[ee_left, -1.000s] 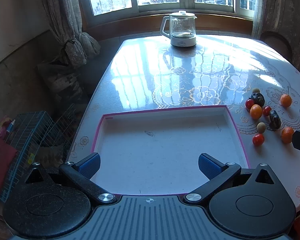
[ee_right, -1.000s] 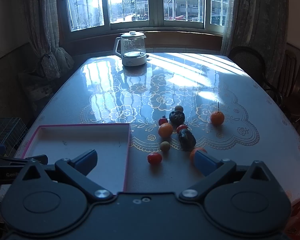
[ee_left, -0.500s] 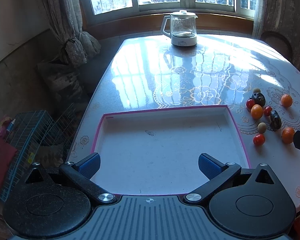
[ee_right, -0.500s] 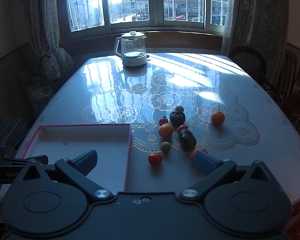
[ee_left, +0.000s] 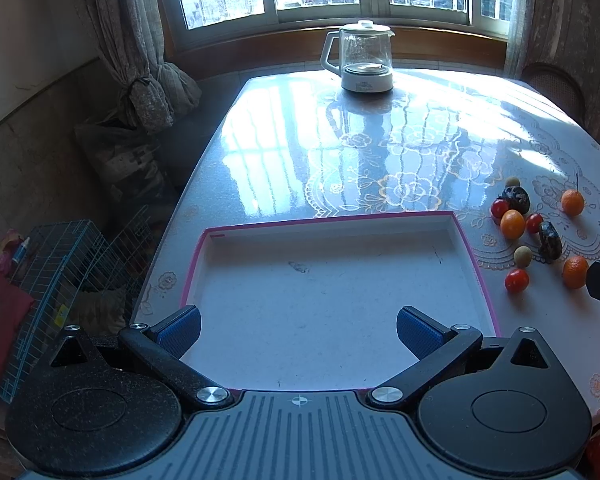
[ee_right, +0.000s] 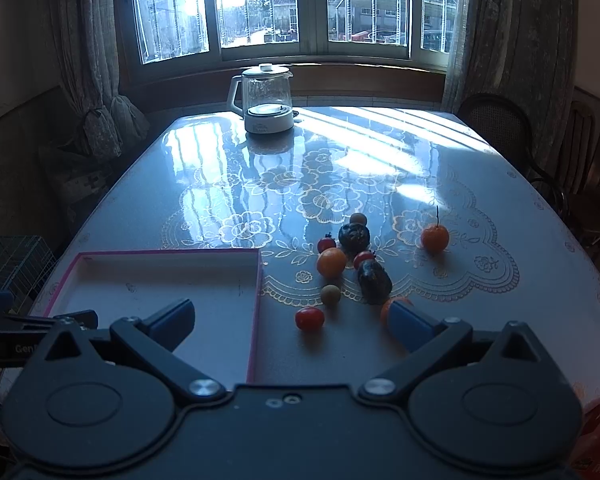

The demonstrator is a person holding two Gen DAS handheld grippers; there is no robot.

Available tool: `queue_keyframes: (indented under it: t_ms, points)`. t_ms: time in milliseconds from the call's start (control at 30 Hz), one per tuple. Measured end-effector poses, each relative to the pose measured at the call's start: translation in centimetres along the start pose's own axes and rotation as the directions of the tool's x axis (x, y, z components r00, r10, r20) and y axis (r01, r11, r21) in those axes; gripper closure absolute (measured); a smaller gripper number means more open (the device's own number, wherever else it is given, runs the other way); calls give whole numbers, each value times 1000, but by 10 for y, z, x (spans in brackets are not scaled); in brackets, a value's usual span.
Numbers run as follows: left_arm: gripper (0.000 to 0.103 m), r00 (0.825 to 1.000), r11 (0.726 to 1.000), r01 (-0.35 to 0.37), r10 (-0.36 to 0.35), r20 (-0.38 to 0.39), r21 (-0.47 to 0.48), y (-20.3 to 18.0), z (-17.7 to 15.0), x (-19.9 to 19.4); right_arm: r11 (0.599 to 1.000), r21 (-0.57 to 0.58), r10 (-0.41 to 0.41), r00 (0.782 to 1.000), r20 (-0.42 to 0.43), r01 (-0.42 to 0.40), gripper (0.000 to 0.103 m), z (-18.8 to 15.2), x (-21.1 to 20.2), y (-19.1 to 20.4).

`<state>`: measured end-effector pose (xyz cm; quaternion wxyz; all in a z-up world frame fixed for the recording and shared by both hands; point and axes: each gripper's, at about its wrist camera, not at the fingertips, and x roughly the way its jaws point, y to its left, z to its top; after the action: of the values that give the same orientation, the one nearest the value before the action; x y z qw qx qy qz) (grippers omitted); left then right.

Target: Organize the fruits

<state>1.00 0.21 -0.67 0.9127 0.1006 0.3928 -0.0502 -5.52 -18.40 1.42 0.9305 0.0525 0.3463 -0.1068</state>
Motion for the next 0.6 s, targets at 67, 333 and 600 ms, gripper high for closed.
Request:
queue_keyframes:
  t_ms: [67, 333, 600]
  points:
    - [0, 1000, 1000, 2, -2, -1, -2, 0, 1, 0, 1000, 0, 0, 1000, 0, 0, 0, 0, 0, 0]
    - [0, 1000, 1000, 2, -2, -1, -2, 0, 1, 0, 1000, -1, -1, 1000, 0, 1, 0, 0, 0, 0]
    - [0, 1000, 1000, 5, -5, 0, -2, 2, 1, -1, 1000, -1, 0, 1000, -2, 0, 0, 0, 0, 0]
